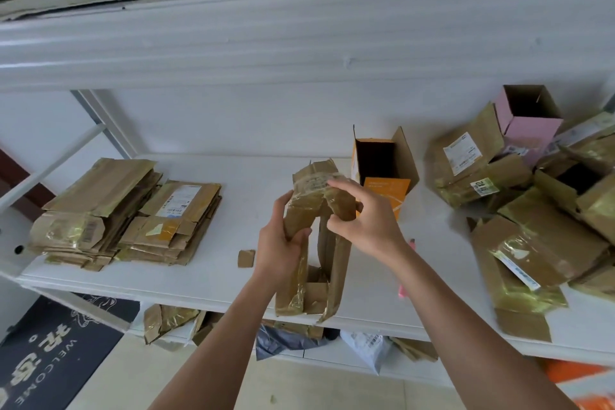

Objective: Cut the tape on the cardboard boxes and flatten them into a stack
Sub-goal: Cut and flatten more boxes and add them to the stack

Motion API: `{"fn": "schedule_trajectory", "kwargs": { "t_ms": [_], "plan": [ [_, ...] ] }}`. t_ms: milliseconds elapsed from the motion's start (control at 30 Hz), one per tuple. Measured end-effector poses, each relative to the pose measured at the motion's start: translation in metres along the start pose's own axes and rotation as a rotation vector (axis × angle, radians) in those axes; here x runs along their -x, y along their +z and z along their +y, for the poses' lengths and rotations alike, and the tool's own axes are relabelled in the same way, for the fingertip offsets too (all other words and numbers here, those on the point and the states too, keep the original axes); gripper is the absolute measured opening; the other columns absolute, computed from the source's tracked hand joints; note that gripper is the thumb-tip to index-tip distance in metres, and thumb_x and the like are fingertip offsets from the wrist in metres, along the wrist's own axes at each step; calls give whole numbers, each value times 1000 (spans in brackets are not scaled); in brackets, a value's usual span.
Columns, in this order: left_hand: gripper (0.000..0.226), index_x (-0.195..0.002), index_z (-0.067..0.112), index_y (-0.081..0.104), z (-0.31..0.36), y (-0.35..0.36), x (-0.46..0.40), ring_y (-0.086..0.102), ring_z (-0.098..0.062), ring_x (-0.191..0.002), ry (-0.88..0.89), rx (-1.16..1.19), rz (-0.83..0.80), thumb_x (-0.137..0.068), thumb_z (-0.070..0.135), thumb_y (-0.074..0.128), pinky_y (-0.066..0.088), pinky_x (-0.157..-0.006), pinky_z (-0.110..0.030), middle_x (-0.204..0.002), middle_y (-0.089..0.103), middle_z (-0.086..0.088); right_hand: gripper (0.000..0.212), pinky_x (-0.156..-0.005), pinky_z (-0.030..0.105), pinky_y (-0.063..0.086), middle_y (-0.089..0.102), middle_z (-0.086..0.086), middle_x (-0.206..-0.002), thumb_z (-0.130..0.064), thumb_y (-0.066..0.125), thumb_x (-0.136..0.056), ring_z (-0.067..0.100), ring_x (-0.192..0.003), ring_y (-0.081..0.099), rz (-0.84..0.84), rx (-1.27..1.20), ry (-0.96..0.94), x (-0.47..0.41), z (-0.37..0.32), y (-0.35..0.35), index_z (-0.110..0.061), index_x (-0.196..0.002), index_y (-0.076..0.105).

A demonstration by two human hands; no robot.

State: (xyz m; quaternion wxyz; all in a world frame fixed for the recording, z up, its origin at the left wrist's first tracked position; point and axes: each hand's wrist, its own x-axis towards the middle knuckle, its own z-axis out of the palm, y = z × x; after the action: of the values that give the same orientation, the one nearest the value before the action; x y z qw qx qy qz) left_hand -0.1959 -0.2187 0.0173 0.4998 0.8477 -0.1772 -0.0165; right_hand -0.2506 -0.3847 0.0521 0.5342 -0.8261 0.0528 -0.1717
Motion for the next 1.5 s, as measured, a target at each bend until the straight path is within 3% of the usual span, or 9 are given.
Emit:
{"fn": "schedule_trajectory", "kwargs": {
  "t_ms": [300, 533, 700, 833, 1000, 1067, 1200, 1300, 1500],
  "plan": [
    [61, -138, 27, 42, -14, -8, -4, 62, -4, -76, -41, -22, 10, -88, -3, 63, 46, -57, -8, -93, 66, 3, 67, -93, 1, 39, 51, -40, -121, 5, 63, -80, -22, -111, 48, -170, -187, 103, 11, -1, -19, -45, -125, 62],
    [66, -139, 32, 38, -16, -9, -3, 62, -9, -88, -97, 44, -18, -88, 1, 66, 48, -61, -12, -103, 62, 8, 64, -79, 38, 48, 65, -11, -112, 13, 54, -87, 27, -92, 53, -193, -405, 161, 15, 17, -23, -40, -121, 65],
    [78, -145, 34, 29, -14, -12, -2, 64, -16, -92, -98, 68, -61, -85, 7, 71, 54, -68, -26, -111, 61, 2, 63, -86, 42, 50, 69, -10, -101, 8, 48, -96, 23, -91, 56, -146, -475, 199, 16, 26, -17, -48, -120, 64],
    [90, -141, 32, 25, -2, -9, 3, 59, 0, -93, -102, 73, -62, -75, 17, 84, 49, -65, -13, -111, 56, 15, 65, -81, 38, 48, 64, 5, -113, 6, 47, -98, 26, -91, 55, -113, -356, 185, 13, 26, -16, -55, -115, 61],
    [86, -143, 31, 27, 10, -3, 11, 61, -6, -72, -141, 19, -9, -76, 10, 76, 44, -48, -12, -95, 62, 5, 68, -69, 11, 43, 55, -13, -115, 6, 51, -95, -5, -81, 52, -95, -15, 65, 8, 16, -23, -54, -127, 44],
    [85, -143, 34, 26, 15, -1, 13, 60, -2, -67, -149, 23, -47, -77, 8, 73, 42, -47, -9, -90, 59, 8, 85, -88, 7, 40, 38, -19, -145, 16, 53, -89, -8, -123, 42, -70, 166, -63, 1, 13, -28, -44, -145, 32],
    [86, -146, 37, 31, 16, 2, 11, 62, 2, -72, -94, 103, -131, -77, 6, 73, 50, -58, -13, -97, 63, 3, 102, -121, 55, 4, -5, -8, -166, 17, 55, -81, 23, -152, -12, -118, 823, -198, -12, 1, -25, -34, -157, 8],
    [82, -143, 41, 37, 18, 3, 10, 64, 3, -81, -67, 124, -170, -78, 5, 72, 52, -63, -15, -99, 64, 14, 84, -116, 59, -3, 19, -12, -162, -6, 59, -87, 18, -153, 3, -127, 831, -173, -11, 5, -15, -35, -154, 19],
    [52, -130, 31, 62, 10, -18, 9, 65, -2, -82, -133, 292, -234, -91, -3, 58, 48, -68, -15, -100, 70, 15, 66, -104, 54, 24, 55, -8, -137, -34, 81, -76, 21, -130, 47, 94, 894, -211, -4, 22, -5, -28, -135, 53]
  ]
}}
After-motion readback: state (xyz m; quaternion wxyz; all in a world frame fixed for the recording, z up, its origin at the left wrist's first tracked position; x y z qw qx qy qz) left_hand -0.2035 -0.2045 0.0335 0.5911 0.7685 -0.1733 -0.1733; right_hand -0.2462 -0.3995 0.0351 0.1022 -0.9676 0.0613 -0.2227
